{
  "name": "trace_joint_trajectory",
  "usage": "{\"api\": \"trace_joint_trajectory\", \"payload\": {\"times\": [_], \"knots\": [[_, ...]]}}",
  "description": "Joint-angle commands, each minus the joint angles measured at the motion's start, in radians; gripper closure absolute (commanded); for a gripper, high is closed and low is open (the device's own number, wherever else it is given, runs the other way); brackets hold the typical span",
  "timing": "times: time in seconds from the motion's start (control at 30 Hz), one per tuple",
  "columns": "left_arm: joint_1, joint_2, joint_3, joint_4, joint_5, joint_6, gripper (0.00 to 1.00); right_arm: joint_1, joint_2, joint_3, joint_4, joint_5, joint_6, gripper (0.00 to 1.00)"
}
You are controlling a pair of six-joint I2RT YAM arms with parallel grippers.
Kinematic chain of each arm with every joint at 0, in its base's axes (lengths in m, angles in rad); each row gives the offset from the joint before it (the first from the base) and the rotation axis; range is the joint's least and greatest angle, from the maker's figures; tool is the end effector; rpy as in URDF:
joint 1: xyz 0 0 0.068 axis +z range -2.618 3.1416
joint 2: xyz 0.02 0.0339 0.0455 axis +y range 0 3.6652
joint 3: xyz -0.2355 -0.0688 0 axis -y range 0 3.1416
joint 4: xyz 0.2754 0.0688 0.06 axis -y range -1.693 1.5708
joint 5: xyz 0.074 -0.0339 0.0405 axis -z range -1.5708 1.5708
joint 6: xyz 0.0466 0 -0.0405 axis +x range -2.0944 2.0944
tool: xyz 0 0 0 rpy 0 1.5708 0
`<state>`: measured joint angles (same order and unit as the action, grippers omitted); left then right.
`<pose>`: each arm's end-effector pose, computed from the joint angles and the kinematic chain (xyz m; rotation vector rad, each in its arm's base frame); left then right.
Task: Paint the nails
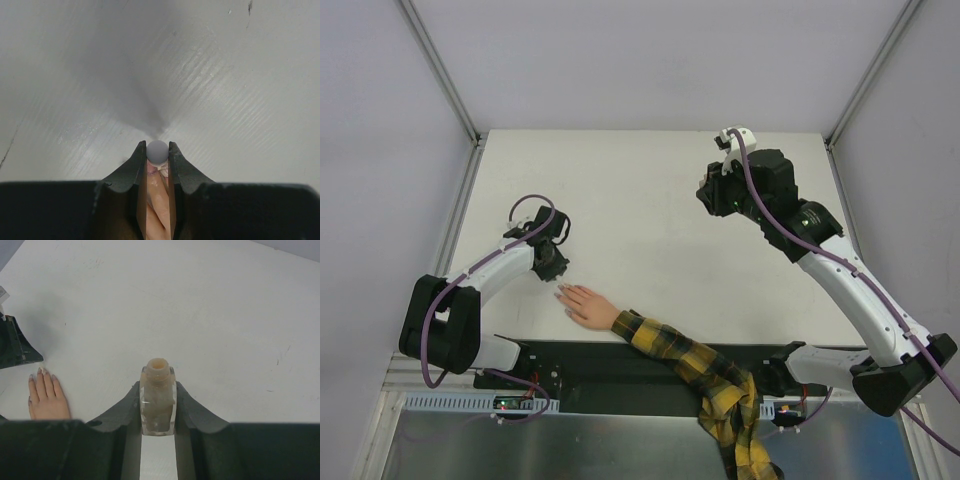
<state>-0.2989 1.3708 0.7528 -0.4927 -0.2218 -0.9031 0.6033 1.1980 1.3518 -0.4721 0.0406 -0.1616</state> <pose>0.2758 -0.0743 0.1266 -0.8504 2.4977 -0.1071 0.2577 0.1753 0.3966 -0.6822 1.7705 0.2630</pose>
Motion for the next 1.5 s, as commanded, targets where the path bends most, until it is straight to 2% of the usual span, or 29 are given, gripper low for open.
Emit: {"api": "trace_joint_trajectory", "payload": {"times": [0.0, 0.97, 1.47], "knots": [[0.012, -0.015, -0.013, 0.008, -0.039, -0.005, 1.00, -0.004, -0.006, 0.032, 0.024, 0.004, -0.004, 1.00], [0.023, -0.024, 0.020, 0.026, -0.059, 0.046, 1.00, -0.005, -0.005, 0.030, 0.029, -0.005, -0.001, 1.00], [0.021, -0.072, 0.049, -0.043, 0.058, 0.090, 1.00, -0.004, -0.031, 0.000, 0.043, -0.018, 0.016, 1.00]]}}
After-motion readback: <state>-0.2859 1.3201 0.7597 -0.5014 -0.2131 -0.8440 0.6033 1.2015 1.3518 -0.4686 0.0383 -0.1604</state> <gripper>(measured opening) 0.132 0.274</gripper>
